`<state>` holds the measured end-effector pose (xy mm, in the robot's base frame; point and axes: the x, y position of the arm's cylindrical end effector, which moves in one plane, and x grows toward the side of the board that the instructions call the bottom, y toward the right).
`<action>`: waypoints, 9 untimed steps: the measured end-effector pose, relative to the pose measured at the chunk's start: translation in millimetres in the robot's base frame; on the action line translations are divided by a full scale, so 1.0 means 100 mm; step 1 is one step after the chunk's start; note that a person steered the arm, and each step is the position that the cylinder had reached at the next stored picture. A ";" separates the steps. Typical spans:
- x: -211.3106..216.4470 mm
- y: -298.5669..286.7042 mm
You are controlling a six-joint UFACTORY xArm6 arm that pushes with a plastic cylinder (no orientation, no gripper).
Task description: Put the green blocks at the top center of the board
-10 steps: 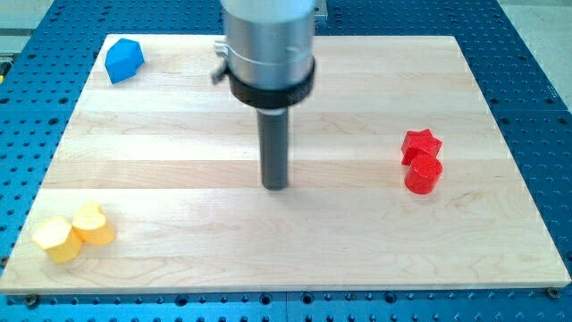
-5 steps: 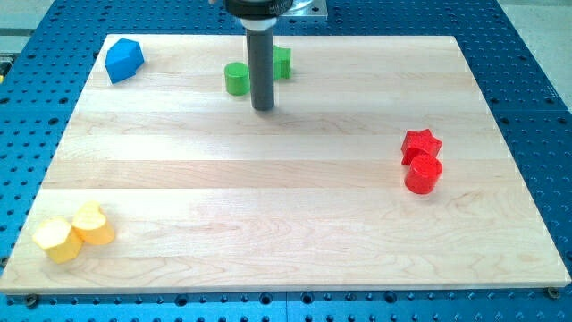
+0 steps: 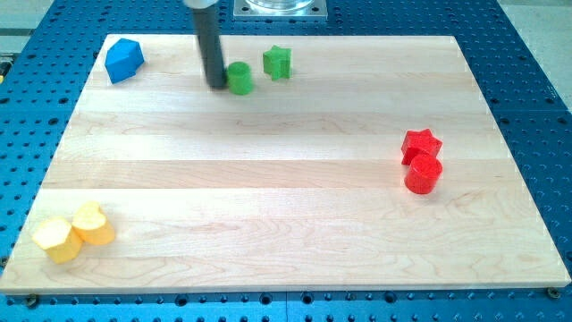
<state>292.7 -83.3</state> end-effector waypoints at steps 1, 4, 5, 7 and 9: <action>0.00 0.29; 0.63 0.37; 0.74 0.82; 0.54 0.64; 0.41 0.40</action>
